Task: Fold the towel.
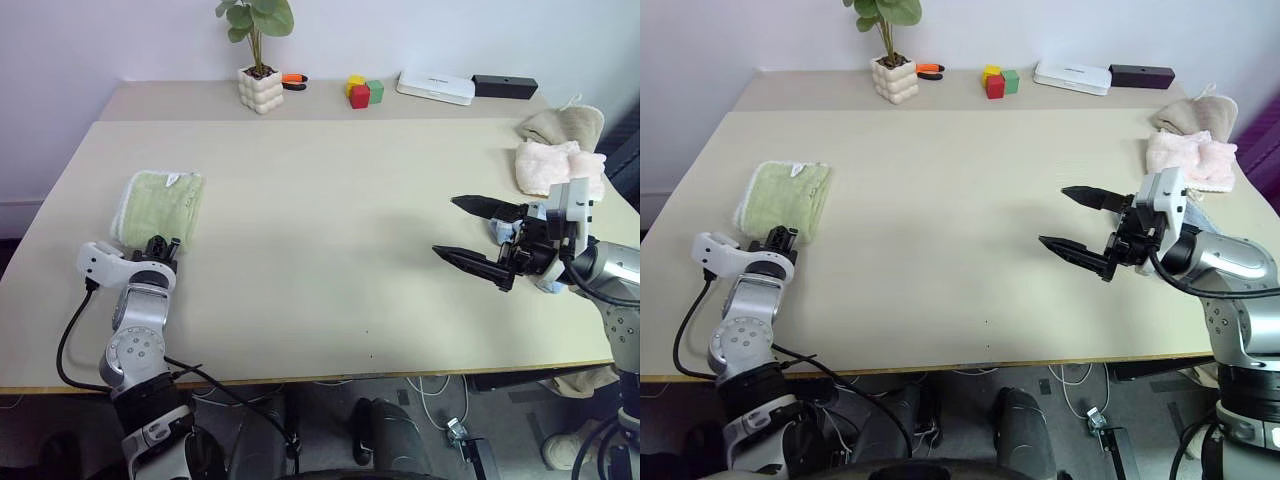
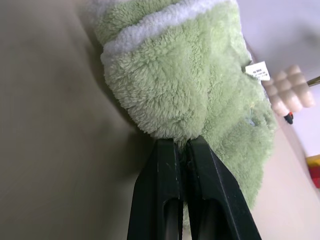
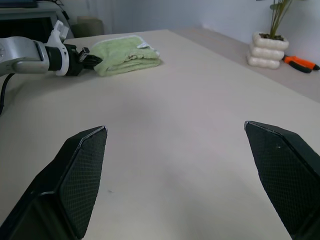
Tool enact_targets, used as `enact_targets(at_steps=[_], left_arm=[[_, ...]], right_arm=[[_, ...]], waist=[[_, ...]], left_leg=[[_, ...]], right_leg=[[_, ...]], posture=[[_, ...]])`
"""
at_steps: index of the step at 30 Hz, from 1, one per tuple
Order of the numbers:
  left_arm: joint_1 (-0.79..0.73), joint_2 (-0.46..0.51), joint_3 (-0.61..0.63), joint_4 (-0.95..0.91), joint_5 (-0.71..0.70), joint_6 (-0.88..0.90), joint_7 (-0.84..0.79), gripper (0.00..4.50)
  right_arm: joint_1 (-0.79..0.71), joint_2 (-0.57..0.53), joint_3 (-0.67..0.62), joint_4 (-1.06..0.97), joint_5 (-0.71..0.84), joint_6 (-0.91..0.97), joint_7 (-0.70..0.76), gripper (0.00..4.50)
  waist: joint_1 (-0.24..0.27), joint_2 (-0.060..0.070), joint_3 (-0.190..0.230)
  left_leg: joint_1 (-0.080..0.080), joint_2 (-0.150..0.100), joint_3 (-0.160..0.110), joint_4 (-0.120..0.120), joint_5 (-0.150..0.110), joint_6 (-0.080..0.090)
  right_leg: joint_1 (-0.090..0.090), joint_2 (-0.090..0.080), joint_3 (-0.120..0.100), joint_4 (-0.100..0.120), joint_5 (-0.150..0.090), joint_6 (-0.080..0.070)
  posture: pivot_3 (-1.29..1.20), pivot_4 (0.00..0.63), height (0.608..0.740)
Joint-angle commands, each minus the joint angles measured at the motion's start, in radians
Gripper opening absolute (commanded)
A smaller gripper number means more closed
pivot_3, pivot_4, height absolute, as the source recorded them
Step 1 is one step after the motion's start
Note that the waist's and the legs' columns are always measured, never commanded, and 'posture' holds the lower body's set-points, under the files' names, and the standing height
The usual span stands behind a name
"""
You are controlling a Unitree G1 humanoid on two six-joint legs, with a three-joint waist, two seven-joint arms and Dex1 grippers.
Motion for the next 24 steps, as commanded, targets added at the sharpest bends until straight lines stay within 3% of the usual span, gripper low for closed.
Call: enact_targets(at_steps=[1,6,8,12,16,24], left_arm=[[0.020,-0.010,-0.036,-0.066,-0.029,0.012,-0.002,1.02],[0.051,-0.029,-0.059,-0.105,-0.062,0.041,0.022,3.57],[0.080,-0.048,-0.063,-0.122,-0.181,0.116,0.027,4.44],[0.170,-0.066,-0.135,-0.195,-0.329,0.239,0.014,4.44],[0.167,-0.050,-0.193,-0.199,-0.346,0.265,0.009,4.44],[-0.006,0.168,-0.423,-0.075,-0.065,0.180,-0.405,4.44]], right_arm=[[-0.018,-0.005,0.006,-0.002,-0.003,-0.022,0.010,4.50],[-0.045,-0.011,0.024,0.047,-0.019,-0.037,0.032,4.50],[-0.060,-0.008,0.037,0.064,-0.027,-0.043,0.035,4.50],[-0.080,-0.006,0.068,0.084,-0.056,-0.056,0.044,4.50],[-0.098,-0.024,0.055,0.123,-0.054,-0.062,0.066,4.50],[-0.060,-0.053,0.013,0.091,-0.050,-0.075,0.064,4.50]], waist=[[0.000,0.000,0.000],[-0.001,0.000,0.000],[-0.002,0.001,-0.001],[0.003,0.003,-0.002],[0.007,0.004,-0.002],[0.002,0.003,-0.002]], left_leg=[[0.000,0.000,0.000,0.000,0.000,0.000],[0.000,0.000,0.000,0.000,0.000,0.000],[0.001,0.000,0.000,0.000,0.000,0.000],[0.002,0.000,0.000,0.000,0.000,0.000],[0.005,-0.001,-0.001,0.000,0.000,0.000],[0.002,-0.001,-0.001,0.000,0.000,-0.001]], right_leg=[[0.000,0.000,0.000,0.000,0.000,0.000],[0.000,0.000,0.000,0.000,0.000,0.000],[0.000,0.000,0.000,0.000,0.000,0.000],[0.001,0.000,0.001,0.000,0.000,0.000],[0.001,-0.001,0.000,-0.001,0.000,-0.001],[-0.001,-0.001,-0.001,-0.001,0.000,-0.001]], posture=[[0.00,0.150,0.740],[0.00,0.150,0.740],[0.00,0.150,0.740],[0.00,0.150,0.740],[0.00,0.150,0.740],[0.00,0.150,0.740]])
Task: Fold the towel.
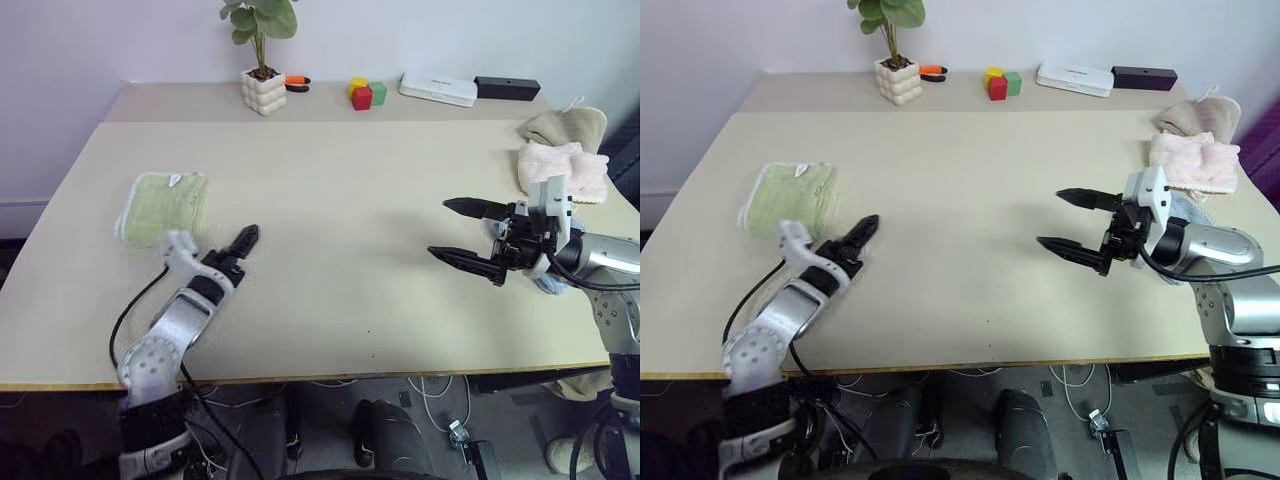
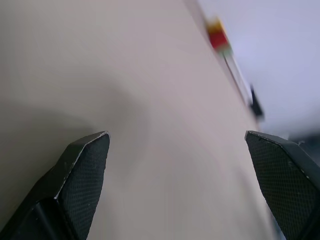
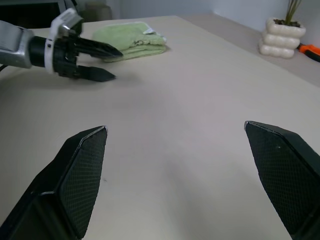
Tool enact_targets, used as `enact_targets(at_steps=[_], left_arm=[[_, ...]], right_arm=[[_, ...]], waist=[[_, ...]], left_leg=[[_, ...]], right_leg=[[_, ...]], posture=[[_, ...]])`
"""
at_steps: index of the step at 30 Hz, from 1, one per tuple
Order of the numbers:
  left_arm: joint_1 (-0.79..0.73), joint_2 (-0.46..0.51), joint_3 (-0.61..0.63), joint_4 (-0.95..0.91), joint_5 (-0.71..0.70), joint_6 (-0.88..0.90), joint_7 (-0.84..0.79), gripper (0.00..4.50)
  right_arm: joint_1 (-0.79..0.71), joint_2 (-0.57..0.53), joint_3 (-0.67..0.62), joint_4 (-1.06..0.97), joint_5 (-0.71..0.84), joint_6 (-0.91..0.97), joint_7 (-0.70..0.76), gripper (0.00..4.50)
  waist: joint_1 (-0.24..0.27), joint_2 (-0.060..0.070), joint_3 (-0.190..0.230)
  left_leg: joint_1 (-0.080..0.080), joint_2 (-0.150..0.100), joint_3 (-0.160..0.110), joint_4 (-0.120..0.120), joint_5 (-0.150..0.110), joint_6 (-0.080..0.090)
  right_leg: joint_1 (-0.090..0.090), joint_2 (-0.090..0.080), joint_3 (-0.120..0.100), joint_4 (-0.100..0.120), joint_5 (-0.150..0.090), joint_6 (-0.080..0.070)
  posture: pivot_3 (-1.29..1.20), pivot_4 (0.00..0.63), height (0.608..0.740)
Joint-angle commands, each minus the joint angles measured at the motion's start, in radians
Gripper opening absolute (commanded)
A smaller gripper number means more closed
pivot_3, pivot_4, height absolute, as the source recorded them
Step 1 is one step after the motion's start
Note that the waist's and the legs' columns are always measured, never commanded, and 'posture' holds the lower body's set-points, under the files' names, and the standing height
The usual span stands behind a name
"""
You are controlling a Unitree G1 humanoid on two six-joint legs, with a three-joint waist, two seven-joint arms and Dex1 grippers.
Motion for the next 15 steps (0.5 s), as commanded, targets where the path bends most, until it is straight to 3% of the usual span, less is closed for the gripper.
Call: enact_targets(at_steps=[1,8,15], left_arm=[[-0.100,0.073,-0.069,0.059,0.133,-0.104,-0.206,4.44],[-0.229,0.241,-0.209,0.276,0.467,-0.397,-0.535,4.44],[-0.192,0.344,-0.240,0.280,0.505,-0.490,-0.863,4.44]], right_arm=[[0.014,-0.034,-0.062,-0.045,0.008,-0.026,0.003,4.50],[0.030,-0.070,-0.099,-0.078,0.023,0.004,-0.015,4.50],[0.003,-0.080,-0.074,-0.073,0.000,0.004,-0.012,4.50]], waist=[[-0.005,0.000,0.000],[-0.011,0.001,0.000],[-0.007,0.001,0.000]], left_leg=[[-0.001,0.000,0.000,0.000,0.000,0.000],[-0.002,0.002,0.002,-0.002,0.001,-0.002],[-0.003,0.002,0.003,-0.002,0.001,-0.002]], right_leg=[[0.001,0.000,0.000,0.000,0.000,0.000],[-0.002,0.002,0.001,0.000,0.000,0.000],[-0.008,0.001,0.002,0.000,0.000,0.000]], posture=[[0.00,0.150,0.740],[0.00,0.150,0.740],[0.00,0.150,0.740]])
